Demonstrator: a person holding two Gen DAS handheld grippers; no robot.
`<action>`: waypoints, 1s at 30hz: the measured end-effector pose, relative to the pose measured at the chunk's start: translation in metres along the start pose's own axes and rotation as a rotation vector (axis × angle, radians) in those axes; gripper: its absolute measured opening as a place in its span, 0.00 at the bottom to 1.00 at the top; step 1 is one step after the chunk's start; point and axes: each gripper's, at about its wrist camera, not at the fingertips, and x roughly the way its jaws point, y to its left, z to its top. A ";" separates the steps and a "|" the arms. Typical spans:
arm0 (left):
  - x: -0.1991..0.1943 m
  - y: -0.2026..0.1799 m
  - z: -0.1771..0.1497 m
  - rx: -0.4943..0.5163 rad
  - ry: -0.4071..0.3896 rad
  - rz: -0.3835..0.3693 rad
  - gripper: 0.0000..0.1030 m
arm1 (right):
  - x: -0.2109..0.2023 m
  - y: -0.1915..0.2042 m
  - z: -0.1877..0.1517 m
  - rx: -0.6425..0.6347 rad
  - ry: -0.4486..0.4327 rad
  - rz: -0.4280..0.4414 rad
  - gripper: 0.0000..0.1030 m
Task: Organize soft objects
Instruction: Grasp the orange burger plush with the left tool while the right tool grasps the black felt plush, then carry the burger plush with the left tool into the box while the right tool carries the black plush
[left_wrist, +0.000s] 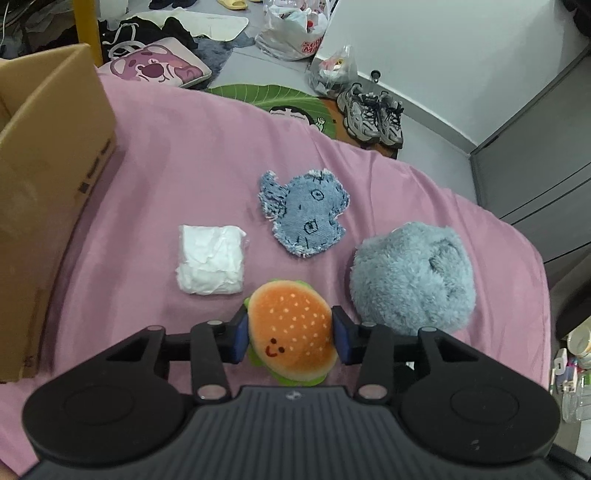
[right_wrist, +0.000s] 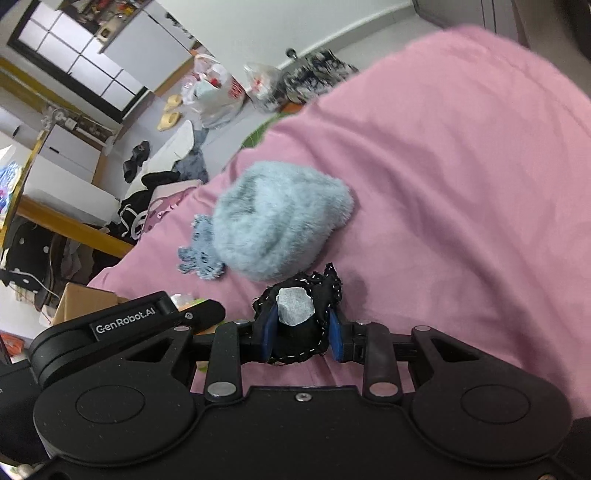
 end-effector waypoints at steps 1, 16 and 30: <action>-0.004 0.001 0.000 -0.001 -0.005 -0.004 0.43 | -0.003 0.002 0.001 -0.007 -0.009 0.001 0.28; -0.081 0.026 0.004 -0.024 -0.119 -0.072 0.43 | -0.039 0.043 -0.006 -0.062 -0.092 0.067 0.28; -0.131 0.074 0.010 -0.054 -0.221 -0.083 0.43 | -0.052 0.109 -0.028 -0.146 -0.131 0.137 0.28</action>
